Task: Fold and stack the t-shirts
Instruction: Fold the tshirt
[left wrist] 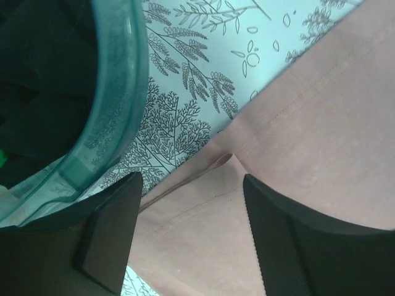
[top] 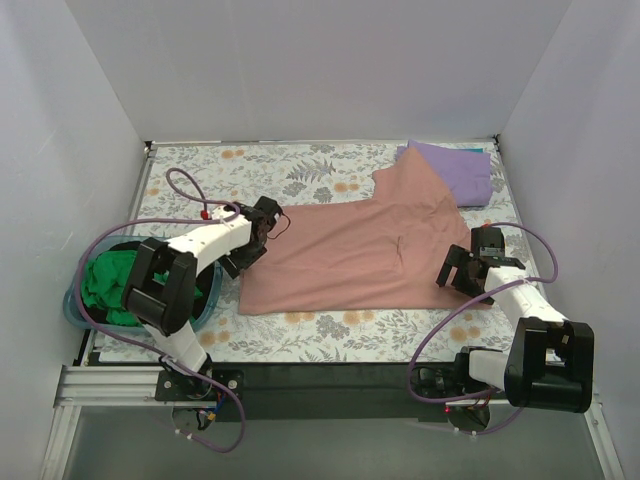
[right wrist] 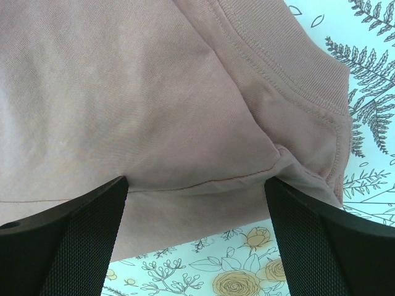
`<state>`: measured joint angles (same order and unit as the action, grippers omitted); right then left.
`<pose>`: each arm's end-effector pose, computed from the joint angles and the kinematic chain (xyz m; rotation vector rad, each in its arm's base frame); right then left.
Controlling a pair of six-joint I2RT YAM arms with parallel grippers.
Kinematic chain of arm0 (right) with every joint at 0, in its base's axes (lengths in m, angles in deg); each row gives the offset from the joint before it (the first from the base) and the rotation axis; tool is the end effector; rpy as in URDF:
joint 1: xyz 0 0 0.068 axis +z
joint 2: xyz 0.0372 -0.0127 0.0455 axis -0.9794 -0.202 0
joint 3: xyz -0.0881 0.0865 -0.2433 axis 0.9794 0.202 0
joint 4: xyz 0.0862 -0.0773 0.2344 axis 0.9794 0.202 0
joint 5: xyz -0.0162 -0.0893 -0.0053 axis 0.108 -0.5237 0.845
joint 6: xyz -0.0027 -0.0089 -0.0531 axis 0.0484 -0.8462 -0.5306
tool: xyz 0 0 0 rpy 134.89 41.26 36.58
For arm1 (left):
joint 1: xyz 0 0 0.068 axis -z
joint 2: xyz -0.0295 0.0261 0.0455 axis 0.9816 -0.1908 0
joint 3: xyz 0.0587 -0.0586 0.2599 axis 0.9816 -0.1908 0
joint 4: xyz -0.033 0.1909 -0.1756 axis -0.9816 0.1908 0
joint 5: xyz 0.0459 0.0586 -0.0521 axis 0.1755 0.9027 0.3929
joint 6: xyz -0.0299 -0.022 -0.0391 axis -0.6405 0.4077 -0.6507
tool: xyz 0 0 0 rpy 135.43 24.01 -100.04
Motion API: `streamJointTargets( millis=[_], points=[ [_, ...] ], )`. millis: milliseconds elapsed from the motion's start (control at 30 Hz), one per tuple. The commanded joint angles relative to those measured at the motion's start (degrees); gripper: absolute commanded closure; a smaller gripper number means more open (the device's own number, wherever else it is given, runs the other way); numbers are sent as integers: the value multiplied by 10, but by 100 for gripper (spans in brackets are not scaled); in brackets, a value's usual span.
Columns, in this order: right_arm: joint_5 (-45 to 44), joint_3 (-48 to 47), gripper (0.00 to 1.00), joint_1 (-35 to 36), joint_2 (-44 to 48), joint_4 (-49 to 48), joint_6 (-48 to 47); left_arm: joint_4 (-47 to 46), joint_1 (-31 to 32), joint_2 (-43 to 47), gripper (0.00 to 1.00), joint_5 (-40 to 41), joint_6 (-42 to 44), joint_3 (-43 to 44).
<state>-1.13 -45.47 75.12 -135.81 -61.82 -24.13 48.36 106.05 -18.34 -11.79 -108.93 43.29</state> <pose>0.2103 -0.0170 0.1696 0.5582 2.5572 -0.0913 0.2721 -0.1170 0.1882 -1.7165 1.9388 0.2870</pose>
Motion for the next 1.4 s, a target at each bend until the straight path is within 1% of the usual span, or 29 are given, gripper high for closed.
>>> streamJointTargets(
  millis=[0, 33, 100, 133, 233, 267, 367, 433, 500, 600, 667, 767, 800, 900, 933, 967, 1000, 1067, 1133, 1300, 1367],
  points=[
    [0, 1, 2, 4, -1, -17, -6, 28, -2, 22, 33, 36, -1, 40],
    [1, 2, 2, 4, 0, -17, -6, 38, -2, 42, 31, 37, 2, 55],
    [4, 4, 2, 4, 1, -19, -7, 35, -1, 73, 22, 36, 20, 62],
    [5, 4, 2, 5, 1, -18, -6, 30, -1, 109, 20, 34, 24, 62],
    [11, 5, 2, 6, 2, -21, -8, 16, -1, 167, 11, 34, 35, 40],
    [13, 6, 1, 7, 3, -21, -9, 10, -2, 201, 10, 43, 37, 20],
    [17, 6, 2, 9, 4, -23, -10, -9, -18, 240, 9, 40, 42, -16],
    [20, 7, 1, 10, 5, -24, -11, -15, -36, 246, 9, 31, 37, -48],
    [22, 8, 1, 12, 4, -25, -12, -7, -42, 243, 8, 41, 19, -74],
    [24, 7, 2, 14, 1, -26, -12, 0, -47, 231, 8, 37, 10, -86],
    [23, 7, 2, 14, 1, -27, -13, -21, -47, 226, 8, 26, 25, -104],
    [21, 7, 1, 15, 2, -27, -13, -63, -47, 211, 7, -13, 46, -138],
    [21, 7, 2, 15, 3, -27, -13, -89, -47, 206, 7, -24, 56, -143],
    [21, 8, 2, 15, 2, -27, -13, -110, -46, 187, 7, -56, 65, -154],
    [20, 7, 2, 15, 2, -27, -12, -123, -44, 184, 7, -93, 74, -156],
    [20, 7, 2, 15, 2, -27, -12, -139, -37, 182, 7, -111, 86, -164],
    [19, 7, 2, 15, 1, -27, -12, -162, -26, 182, 7, -122, 97, -169],
    [15, 8, 2, 15, 0, -26, -12, -165, 12, 183, 6, -130, 91, -166],
    [16, 7, 2, 15, 1, -27, -12, -157, 40, 186, 6, -123, 82, -163],
    [16, 6, 2, 15, 2, -27, -12, -95, 48, 206, 5, -80, 47, -141],
    [15, 6, 1, 15, 3, -28, -12, -90, 49, 217, 5, -76, 45, -137]
  ],
)
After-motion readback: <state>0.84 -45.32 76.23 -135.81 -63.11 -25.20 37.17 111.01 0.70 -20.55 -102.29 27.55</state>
